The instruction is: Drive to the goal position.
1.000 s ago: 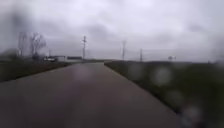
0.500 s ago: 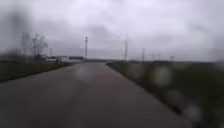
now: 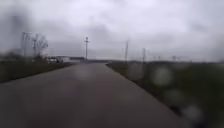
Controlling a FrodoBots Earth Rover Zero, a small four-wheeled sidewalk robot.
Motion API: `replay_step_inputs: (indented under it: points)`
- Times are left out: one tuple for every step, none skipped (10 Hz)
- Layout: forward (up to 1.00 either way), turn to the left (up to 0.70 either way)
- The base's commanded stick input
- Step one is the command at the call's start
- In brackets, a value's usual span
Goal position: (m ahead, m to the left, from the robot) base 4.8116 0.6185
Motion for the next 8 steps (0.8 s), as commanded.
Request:
replay_step_inputs:
  points:
    - [0.7,0.0]
    - [0.7,0.03]
    - [0.7,0.26]
    - [0.7,0.35]
    - [0.7,0.35]
    - [0.7,0.18]
    - [0.7,0.0]
    - [0.7,0.0]
